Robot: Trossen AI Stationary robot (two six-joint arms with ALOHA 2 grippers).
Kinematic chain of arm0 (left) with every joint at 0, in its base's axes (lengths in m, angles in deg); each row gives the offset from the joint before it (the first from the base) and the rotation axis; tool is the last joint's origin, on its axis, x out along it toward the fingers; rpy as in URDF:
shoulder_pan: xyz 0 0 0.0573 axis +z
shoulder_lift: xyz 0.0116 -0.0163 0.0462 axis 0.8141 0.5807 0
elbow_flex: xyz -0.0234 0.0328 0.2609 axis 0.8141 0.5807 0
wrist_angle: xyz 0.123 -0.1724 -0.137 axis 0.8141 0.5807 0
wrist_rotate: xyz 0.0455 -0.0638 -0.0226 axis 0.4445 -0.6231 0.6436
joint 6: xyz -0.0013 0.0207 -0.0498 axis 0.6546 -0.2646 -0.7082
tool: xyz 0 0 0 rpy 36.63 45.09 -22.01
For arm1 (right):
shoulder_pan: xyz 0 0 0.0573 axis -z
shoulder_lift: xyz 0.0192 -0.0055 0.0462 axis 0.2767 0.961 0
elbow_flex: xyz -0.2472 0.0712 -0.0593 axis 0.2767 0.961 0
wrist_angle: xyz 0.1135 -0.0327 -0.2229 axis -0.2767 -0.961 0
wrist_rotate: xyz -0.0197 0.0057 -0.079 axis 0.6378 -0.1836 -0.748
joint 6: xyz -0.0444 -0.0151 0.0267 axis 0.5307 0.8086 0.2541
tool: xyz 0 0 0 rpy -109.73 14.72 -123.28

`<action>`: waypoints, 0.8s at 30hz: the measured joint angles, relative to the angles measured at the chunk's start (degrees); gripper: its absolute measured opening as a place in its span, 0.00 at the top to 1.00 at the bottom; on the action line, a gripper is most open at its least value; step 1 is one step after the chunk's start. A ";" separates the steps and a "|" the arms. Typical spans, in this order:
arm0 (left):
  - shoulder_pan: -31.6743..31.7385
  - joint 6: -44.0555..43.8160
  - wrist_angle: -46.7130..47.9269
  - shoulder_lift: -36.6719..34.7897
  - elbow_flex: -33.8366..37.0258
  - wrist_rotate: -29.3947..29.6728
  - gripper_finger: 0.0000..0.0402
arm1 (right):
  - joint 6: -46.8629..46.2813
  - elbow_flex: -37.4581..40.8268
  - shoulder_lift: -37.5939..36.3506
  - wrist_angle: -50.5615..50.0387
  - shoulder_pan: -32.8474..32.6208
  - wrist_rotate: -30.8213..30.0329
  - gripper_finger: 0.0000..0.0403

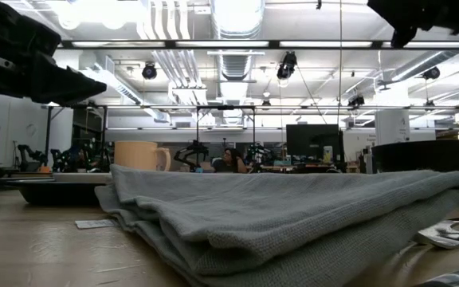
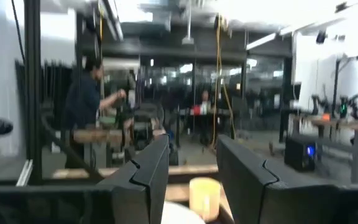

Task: Set up tray
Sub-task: Put the black bowl on the white plate

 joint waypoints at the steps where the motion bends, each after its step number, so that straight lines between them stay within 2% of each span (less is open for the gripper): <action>1: 0.00 -0.02 0.02 0.29 0.00 0.02 0.74 | -0.02 -1.78 0.72 -2.49 0.00 0.20 0.70; 10: -0.02 0.16 -0.39 1.42 -0.04 -0.02 0.74 | -0.38 -15.56 8.17 -20.71 0.00 0.85 0.70; 18: 0.00 -0.21 -6.80 1.14 0.00 -0.17 0.74 | -1.73 -19.82 12.48 -23.82 0.00 0.83 0.70; 24: 0.00 -2.88 -12.17 0.92 0.04 -0.22 0.74 | -4.55 -23.53 14.07 -34.53 0.00 0.83 0.70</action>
